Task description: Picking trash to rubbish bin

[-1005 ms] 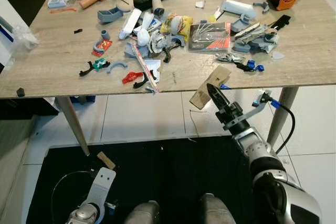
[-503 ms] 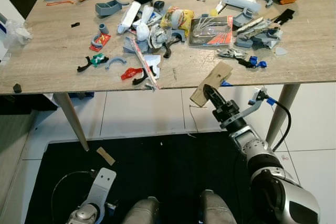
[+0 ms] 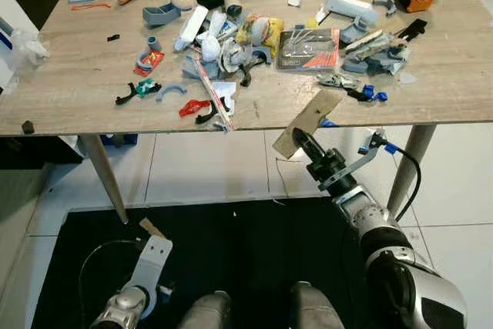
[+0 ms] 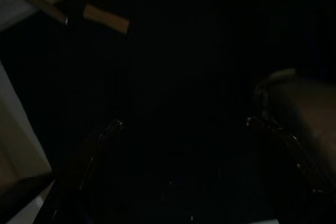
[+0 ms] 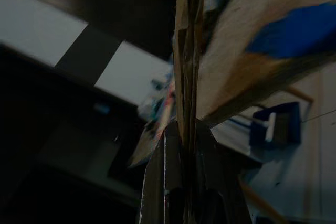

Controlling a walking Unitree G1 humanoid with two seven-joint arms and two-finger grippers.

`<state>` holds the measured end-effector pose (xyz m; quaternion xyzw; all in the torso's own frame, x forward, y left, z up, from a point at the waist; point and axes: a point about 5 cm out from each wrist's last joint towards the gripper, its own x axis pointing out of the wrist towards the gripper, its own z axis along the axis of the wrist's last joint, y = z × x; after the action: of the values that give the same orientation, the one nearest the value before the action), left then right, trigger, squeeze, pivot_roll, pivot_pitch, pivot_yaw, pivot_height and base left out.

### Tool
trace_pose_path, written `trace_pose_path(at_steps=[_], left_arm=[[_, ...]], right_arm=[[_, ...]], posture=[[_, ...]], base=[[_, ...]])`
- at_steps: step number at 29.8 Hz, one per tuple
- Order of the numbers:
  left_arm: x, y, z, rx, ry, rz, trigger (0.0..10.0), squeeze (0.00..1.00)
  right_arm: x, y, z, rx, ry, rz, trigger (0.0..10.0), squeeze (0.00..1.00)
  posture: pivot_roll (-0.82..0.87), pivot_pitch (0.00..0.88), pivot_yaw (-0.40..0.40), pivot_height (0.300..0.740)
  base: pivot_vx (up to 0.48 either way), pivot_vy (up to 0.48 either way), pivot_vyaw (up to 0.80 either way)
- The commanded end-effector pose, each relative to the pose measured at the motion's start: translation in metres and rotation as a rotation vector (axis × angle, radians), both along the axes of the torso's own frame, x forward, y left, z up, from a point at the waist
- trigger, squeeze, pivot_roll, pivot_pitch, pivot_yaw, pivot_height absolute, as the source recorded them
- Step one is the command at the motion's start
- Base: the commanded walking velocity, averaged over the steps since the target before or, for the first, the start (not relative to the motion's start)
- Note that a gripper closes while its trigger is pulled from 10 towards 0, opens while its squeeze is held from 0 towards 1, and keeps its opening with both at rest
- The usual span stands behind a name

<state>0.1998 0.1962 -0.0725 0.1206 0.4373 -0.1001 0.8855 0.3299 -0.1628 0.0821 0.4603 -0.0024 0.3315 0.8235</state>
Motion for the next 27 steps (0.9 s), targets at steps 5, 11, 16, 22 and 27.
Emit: trace_pose_path(at_steps=[5, 11, 16, 22, 27], left_arm=[[-0.002, -0.002, -0.003, -0.007, 0.031, 0.05, 10.0, 0.0], [0.011, -0.005, 0.003, -0.001, 0.001, 0.113, 10.0, 0.0], [0.014, -0.005, 0.004, 0.005, -0.006, 0.128, 10.0, 0.0], [0.019, -0.007, 0.007, 0.022, 0.015, 0.163, 10.0, 0.0], [0.02, -0.008, 0.006, 0.027, 0.04, 0.183, 10.0, 0.0]], right_arm=[[-0.015, 0.013, -0.013, -0.106, -0.014, 0.175, 0.0, 0.0], [-0.044, 0.003, -0.058, -0.642, 0.133, 0.387, 0.0, 0.0], [-0.05, -0.006, -0.068, -0.75, 0.189, 0.395, 0.0, 0.0], [-0.074, -0.046, -0.106, -1.165, 0.482, 0.229, 0.5, 0.0], [-0.097, -0.063, -0.127, -1.191, 0.711, -0.001, 10.0, 0.0]], posture=[[0.04, 0.045, 0.069, 0.74], [0.0, 0.0, 0.063, 0.74], [0.0, 0.0, 0.061, 0.74], [-0.02, 0.0, 0.039, 0.74], [-0.02, 0.0, 0.017, 0.74]], base=[[0.0, 0.0, 0.0], [0.0, 0.0, 0.0], [0.0, 0.0, 0.0], [0.0, 0.0, 0.0], [0.0, 0.0, 0.0]])
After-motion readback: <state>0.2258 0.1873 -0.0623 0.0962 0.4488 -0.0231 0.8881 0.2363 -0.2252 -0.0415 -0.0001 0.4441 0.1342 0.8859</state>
